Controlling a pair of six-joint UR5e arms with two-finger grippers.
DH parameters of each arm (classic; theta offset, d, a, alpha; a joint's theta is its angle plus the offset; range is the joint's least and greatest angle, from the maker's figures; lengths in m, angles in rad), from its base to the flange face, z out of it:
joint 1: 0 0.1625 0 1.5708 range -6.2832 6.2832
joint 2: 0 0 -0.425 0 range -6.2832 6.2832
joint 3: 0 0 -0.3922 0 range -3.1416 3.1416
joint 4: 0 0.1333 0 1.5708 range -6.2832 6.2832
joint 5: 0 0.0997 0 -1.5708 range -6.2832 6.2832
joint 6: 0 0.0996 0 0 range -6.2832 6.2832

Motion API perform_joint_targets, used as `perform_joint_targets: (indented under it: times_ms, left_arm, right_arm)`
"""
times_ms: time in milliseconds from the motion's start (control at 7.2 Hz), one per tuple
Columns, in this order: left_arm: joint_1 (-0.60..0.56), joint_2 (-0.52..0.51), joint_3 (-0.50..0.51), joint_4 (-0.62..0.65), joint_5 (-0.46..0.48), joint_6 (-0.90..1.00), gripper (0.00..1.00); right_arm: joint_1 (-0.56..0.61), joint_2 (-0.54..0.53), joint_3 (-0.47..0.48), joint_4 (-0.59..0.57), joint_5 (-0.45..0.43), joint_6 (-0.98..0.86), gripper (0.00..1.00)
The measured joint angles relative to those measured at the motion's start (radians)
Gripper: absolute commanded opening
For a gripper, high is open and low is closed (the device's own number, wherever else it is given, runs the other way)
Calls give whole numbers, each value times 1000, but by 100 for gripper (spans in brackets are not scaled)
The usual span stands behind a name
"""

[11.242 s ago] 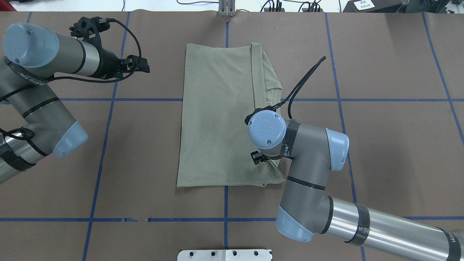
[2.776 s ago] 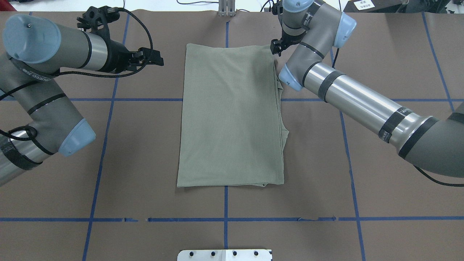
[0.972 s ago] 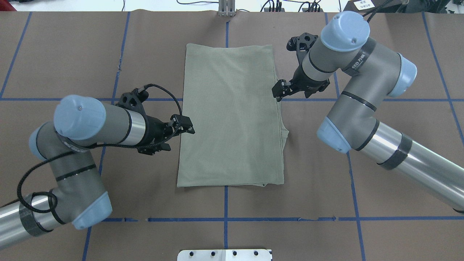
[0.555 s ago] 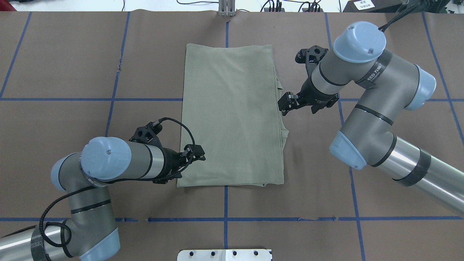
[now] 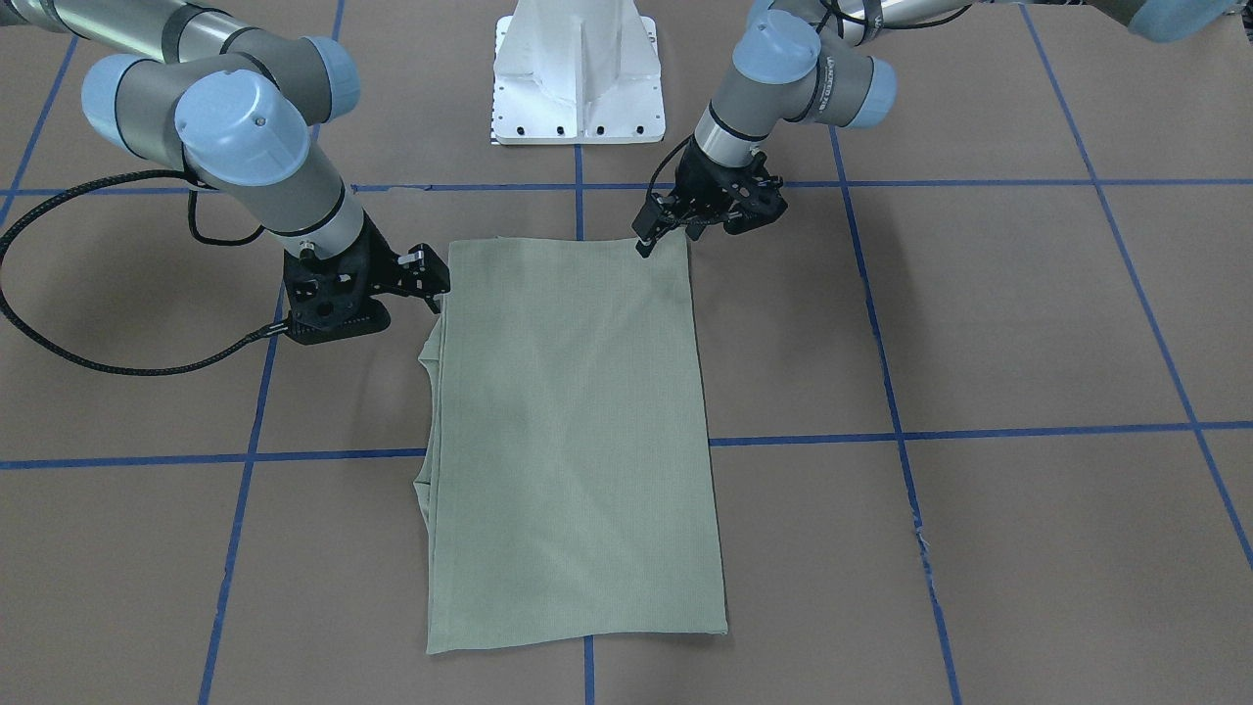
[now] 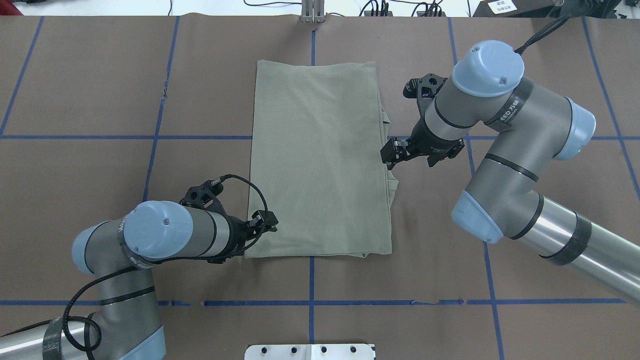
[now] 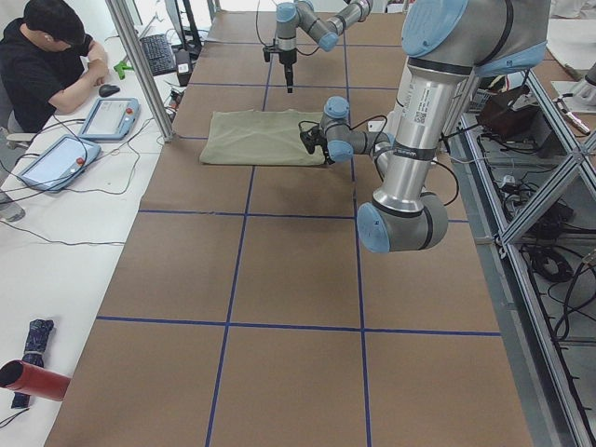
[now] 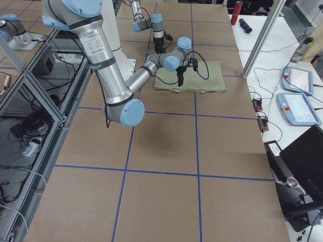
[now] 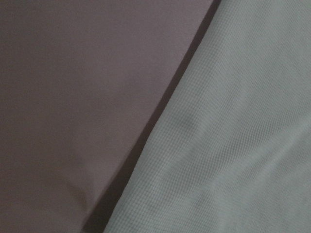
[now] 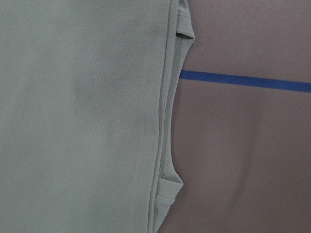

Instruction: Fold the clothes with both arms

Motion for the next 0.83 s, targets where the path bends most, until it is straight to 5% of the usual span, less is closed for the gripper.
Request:
perform_joint_targets:
  times_ms: [833]
  left_arm:
    - [14,-10,-2,65,1,0,91]
  right_arm:
    - [8,6,-12,-2,-2,-1,100]
